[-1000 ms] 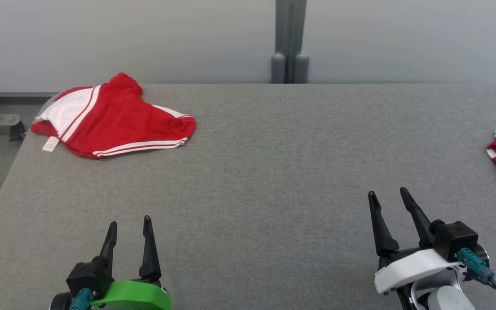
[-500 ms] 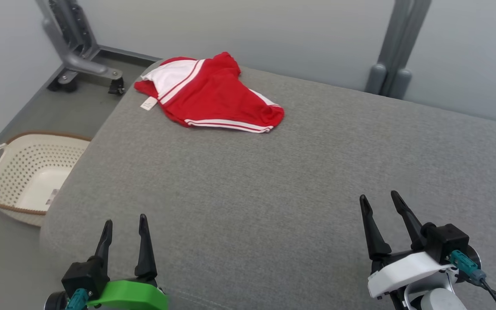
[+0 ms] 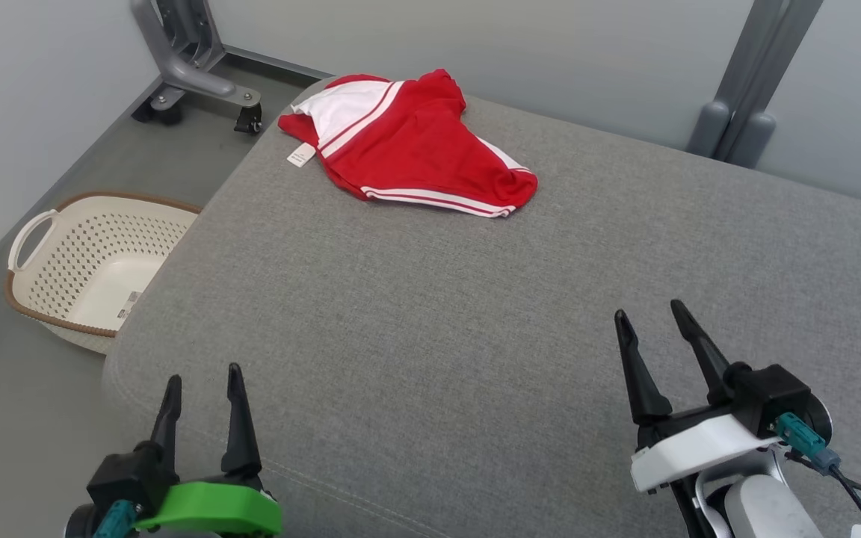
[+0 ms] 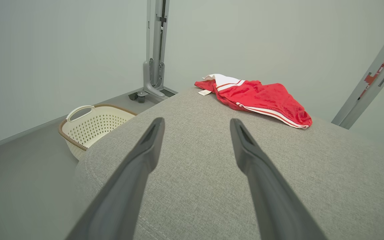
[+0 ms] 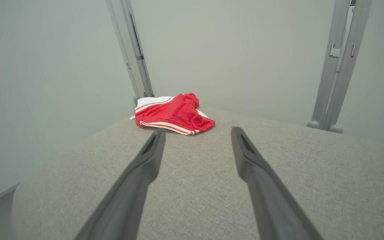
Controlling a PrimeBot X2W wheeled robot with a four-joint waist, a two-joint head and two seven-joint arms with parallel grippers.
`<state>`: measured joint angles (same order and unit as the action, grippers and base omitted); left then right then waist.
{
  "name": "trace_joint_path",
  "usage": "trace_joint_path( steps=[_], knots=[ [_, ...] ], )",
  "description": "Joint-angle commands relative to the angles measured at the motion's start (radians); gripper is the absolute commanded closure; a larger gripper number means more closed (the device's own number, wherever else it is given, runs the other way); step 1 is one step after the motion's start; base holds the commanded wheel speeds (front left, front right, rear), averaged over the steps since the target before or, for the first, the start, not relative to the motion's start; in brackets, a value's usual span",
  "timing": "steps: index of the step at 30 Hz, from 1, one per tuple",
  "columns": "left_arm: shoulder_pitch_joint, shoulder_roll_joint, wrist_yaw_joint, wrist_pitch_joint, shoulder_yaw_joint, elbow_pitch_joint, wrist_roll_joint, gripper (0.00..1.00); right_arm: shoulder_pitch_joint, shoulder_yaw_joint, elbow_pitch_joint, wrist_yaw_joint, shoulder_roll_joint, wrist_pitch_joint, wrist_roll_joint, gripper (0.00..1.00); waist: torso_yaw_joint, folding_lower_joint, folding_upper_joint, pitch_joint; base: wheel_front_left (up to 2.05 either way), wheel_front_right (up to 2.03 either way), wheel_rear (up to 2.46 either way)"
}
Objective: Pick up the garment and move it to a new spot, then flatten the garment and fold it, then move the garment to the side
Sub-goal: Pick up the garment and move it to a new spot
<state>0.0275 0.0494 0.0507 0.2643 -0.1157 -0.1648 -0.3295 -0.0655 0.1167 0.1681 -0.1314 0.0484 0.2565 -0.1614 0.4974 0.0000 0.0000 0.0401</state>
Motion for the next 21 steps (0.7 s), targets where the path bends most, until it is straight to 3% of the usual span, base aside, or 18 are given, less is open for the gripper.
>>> trace_joint_path(
  steps=[1, 5, 11, 16, 21],
  knots=[
    [-0.035, 0.004, -0.003, 0.0, 0.013, 0.012, 0.0, 0.0, -0.023, -0.006, -0.018, 0.001, 0.004, -0.005, 0.017, 0.0, -0.039, 0.0, 0.0, 0.05, 0.0, 0.0, 0.0],
    [-0.135, 0.044, -0.022, 0.0, 0.044, 0.032, 0.021, 0.0, -0.062, -0.024, -0.066, 0.001, 0.004, -0.029, 0.058, 0.0, -0.087, 0.0, 0.0, 0.128, 0.0, 0.0, 0.0],
    [-0.43, 0.149, -0.053, -0.032, 0.073, 0.01, 0.058, 0.0, -0.121, -0.047, -0.156, 0.001, 0.004, -0.075, 0.126, 0.0, -0.171, 0.0, 0.0, 0.263, 0.0, 0.0, 0.0],
    [-0.713, 0.237, -0.097, -0.153, 0.072, -0.104, 0.056, 0.0, -0.166, -0.051, -0.241, 0.002, 0.004, -0.117, 0.172, 0.0, -0.252, 0.0, 0.0, 0.378, 0.0, 0.0, 0.0],
    [-0.937, 0.271, -0.142, -0.288, 0.029, -0.281, 0.043, 0.0, -0.183, -0.058, -0.316, 0.002, 0.003, -0.147, 0.208, 0.0, -0.312, 0.0, 0.0, 0.473, 0.0, 0.0, 0.0]
  ],
)
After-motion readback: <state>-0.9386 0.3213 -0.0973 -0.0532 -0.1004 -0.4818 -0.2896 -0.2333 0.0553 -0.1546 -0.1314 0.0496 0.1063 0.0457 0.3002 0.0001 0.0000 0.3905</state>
